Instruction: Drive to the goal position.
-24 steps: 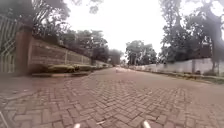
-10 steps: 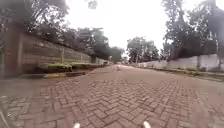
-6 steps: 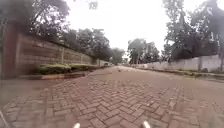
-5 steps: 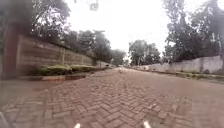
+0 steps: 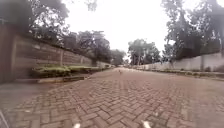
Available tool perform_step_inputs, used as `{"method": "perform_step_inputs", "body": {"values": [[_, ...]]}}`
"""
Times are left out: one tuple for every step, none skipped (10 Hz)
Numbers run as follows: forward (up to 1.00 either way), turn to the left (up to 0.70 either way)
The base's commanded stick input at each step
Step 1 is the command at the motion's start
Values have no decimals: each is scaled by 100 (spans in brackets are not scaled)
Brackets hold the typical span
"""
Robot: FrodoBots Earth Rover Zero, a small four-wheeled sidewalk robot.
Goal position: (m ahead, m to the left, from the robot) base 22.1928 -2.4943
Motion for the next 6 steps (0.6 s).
{"method": "perform_step_inputs", "body": {"values": [[50, 14], [50, 9], [50, 3], [50, 5], [50, 3], [50, 1]]}}
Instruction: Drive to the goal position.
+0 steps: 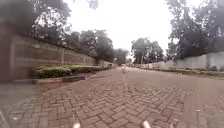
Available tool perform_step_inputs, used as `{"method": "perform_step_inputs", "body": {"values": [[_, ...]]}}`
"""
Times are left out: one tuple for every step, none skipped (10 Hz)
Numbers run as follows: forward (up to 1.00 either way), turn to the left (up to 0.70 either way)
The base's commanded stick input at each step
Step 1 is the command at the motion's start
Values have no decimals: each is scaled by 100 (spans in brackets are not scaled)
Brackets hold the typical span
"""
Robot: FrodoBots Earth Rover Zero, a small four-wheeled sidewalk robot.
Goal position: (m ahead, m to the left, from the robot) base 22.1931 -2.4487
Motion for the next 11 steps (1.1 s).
{"method": "perform_step_inputs", "body": {"values": [[50, 0], [50, 0], [50, 0], [50, 0], [50, 0], [50, 0], [50, 0], [50, 0], [50, 0], [50, 0], [50, 0]]}}
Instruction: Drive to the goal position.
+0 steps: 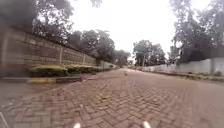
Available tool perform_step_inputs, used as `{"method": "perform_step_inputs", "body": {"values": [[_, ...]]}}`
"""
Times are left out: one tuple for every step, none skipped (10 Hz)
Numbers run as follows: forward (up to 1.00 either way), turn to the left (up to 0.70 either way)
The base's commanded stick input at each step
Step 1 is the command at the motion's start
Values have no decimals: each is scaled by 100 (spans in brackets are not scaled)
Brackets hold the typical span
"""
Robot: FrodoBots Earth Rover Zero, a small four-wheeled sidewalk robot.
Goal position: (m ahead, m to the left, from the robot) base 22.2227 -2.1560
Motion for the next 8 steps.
{"method": "perform_step_inputs", "body": {"values": [[50, 0], [50, 0], [50, 0], [50, 0], [50, 0], [50, 0], [50, 0], [50, 0]]}}
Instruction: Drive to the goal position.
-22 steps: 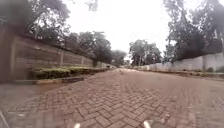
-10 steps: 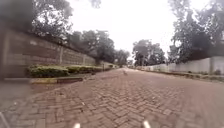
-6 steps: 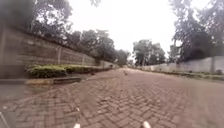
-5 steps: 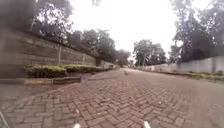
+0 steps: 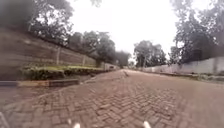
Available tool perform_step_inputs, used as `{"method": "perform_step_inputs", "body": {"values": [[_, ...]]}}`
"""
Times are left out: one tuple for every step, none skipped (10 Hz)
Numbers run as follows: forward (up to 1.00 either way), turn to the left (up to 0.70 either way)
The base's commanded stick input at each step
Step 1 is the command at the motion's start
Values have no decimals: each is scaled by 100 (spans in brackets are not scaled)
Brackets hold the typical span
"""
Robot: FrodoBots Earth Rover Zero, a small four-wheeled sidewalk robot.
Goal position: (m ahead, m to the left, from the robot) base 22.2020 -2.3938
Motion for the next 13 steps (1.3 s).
{"method": "perform_step_inputs", "body": {"values": [[50, 0], [50, 0], [50, 7], [50, 7], [50, 10], [50, -16], [50, -41], [50, -50], [50, -50], [50, -39], [50, -16], [50, 11], [50, 14]]}}
